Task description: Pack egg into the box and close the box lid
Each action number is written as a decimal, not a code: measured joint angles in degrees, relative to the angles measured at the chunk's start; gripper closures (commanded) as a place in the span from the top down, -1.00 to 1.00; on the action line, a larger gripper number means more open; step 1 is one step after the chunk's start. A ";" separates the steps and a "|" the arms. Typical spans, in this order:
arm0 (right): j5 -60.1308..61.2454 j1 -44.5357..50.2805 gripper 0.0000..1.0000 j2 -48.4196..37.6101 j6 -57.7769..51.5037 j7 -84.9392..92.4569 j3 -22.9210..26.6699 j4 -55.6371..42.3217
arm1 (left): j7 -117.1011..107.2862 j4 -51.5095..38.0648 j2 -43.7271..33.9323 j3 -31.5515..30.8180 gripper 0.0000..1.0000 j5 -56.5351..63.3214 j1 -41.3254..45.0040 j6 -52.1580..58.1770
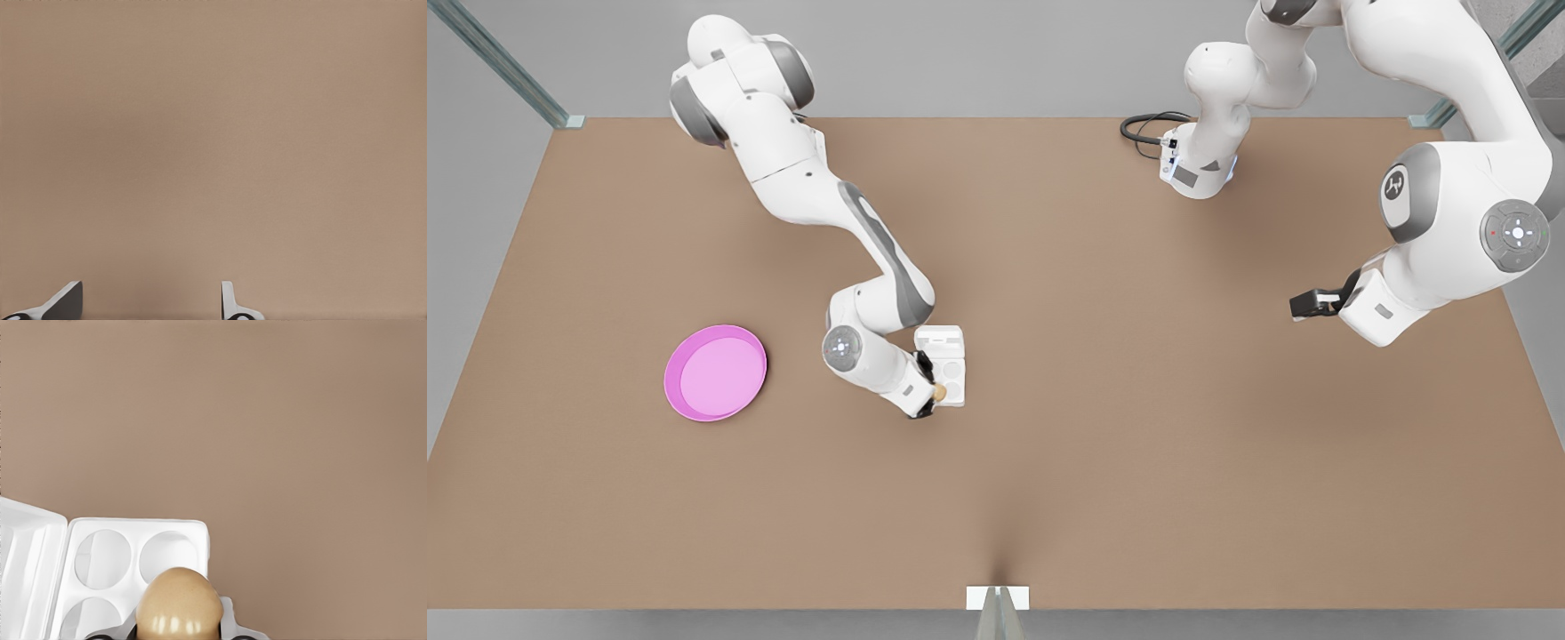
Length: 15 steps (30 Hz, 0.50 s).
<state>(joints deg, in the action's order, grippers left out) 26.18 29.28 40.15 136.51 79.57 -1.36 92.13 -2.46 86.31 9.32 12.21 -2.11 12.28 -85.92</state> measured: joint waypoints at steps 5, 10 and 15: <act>2.02 1.83 0.27 0.52 0.18 -0.56 -0.29 -0.12 | 0.00 0.00 0.26 0.00 1.00 0.00 0.03 -0.04; 2.82 1.92 1.00 0.55 0.42 -1.26 -0.31 -0.19 | -0.01 0.00 0.57 0.00 1.00 0.00 0.04 -0.21; 3.22 1.64 1.00 0.04 -0.18 -2.23 -0.31 -0.80 | 0.00 0.00 0.62 0.00 1.00 0.00 0.04 -0.17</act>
<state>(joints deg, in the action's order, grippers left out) 29.40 30.92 40.19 136.33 77.34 -1.67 91.33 -2.46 86.31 9.94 12.21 -2.11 12.31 -86.09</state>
